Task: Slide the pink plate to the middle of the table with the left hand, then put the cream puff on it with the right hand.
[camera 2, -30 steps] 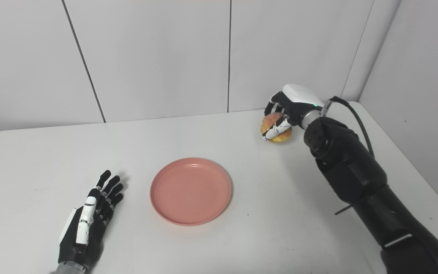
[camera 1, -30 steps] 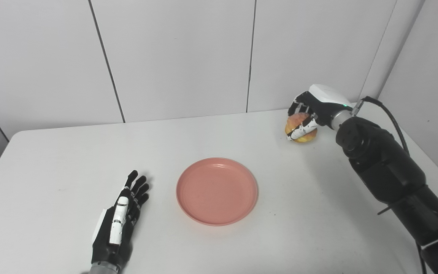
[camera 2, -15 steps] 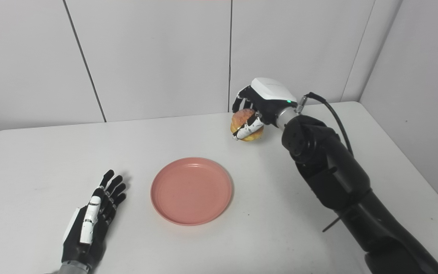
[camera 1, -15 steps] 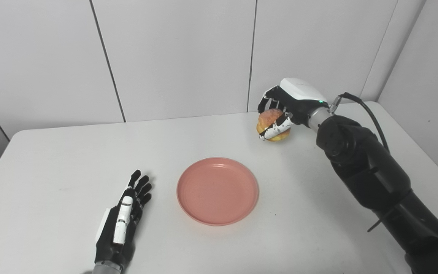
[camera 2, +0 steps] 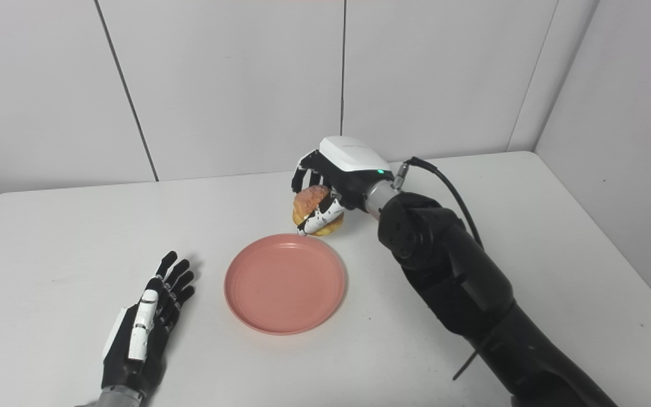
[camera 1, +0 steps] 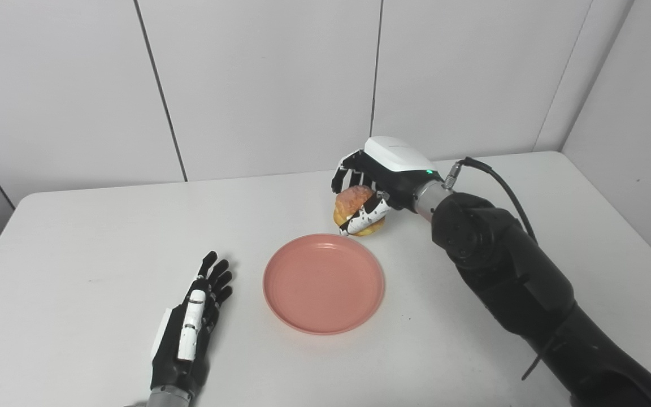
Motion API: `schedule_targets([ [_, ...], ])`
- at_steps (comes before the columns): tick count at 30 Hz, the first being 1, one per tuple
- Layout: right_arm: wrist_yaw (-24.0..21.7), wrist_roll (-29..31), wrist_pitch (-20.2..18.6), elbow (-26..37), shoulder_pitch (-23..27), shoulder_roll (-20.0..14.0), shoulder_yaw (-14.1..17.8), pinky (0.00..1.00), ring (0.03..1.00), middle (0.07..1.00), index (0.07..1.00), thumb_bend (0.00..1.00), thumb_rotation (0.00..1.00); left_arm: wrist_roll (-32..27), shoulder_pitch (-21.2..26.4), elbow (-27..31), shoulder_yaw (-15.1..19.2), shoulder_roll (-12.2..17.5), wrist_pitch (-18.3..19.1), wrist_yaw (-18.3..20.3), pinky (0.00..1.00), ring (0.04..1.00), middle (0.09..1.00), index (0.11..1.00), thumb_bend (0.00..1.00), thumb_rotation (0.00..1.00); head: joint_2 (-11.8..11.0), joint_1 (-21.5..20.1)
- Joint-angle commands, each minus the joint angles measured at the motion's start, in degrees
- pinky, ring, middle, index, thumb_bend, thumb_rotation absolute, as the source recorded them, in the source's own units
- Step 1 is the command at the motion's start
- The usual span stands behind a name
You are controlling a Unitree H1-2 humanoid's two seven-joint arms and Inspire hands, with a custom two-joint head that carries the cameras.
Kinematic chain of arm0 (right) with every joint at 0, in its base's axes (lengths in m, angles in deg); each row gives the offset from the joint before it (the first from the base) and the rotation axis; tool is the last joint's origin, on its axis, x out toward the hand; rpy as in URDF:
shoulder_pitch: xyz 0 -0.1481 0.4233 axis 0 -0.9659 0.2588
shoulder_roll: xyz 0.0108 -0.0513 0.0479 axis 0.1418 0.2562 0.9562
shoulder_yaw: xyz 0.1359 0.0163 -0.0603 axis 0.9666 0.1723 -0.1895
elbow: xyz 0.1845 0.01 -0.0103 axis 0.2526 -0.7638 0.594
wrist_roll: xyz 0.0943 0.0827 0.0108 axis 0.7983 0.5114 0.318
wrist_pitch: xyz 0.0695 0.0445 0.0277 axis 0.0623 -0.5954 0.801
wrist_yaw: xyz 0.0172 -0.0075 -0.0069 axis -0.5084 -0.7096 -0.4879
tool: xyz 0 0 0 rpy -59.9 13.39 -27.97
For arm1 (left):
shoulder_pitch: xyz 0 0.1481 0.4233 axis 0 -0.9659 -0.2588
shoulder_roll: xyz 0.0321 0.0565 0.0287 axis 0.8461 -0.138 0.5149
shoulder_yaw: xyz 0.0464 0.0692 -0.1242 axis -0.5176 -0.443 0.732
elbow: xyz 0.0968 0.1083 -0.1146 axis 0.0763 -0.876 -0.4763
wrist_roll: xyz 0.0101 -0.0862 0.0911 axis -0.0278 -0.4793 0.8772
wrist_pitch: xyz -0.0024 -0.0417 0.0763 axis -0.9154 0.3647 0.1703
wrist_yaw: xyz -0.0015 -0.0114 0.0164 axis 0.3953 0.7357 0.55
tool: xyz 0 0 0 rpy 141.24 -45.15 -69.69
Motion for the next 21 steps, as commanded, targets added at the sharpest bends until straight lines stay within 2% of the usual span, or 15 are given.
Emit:
schedule_targets([
  [1,0.6,-1.3,1.3,1.9,2.0,0.6,-0.1,0.31,0.389,0.431,0.542,0.52,0.00,0.4,-1.6,-1.7,-0.6,-0.4,4.3,-0.3,0.95,0.949,0.953,0.945,0.43,1.00,0.1,0.5],
  [7,1.4,-1.1,4.1,1.2,1.0,2.0,-1.0,0.31,0.386,0.426,0.539,0.52,0.00,0.6,-1.6,-1.4,-0.8,-1.0,4.3,-0.7,0.96,0.956,0.962,0.954,0.43,1.00,0.4,1.5],
  [13,0.9,-1.2,4.7,0.7,-0.3,3.4,-1.5,0.35,0.417,0.435,0.532,0.52,0.00,1.0,-1.5,-0.8,-1.1,-1.7,4.7,-1.4,0.96,0.955,0.961,0.950,0.42,1.00,0.8,2.8],
  [21,2.2,-1.8,7.7,-1.5,-2.2,4.1,-2.7,0.32,0.397,0.430,0.536,0.52,0.00,2.6,-1.5,-0.4,-1.6,-2.5,4.4,-2.3,0.94,0.947,0.955,0.946,0.43,1.00,1.6,5.0],
])
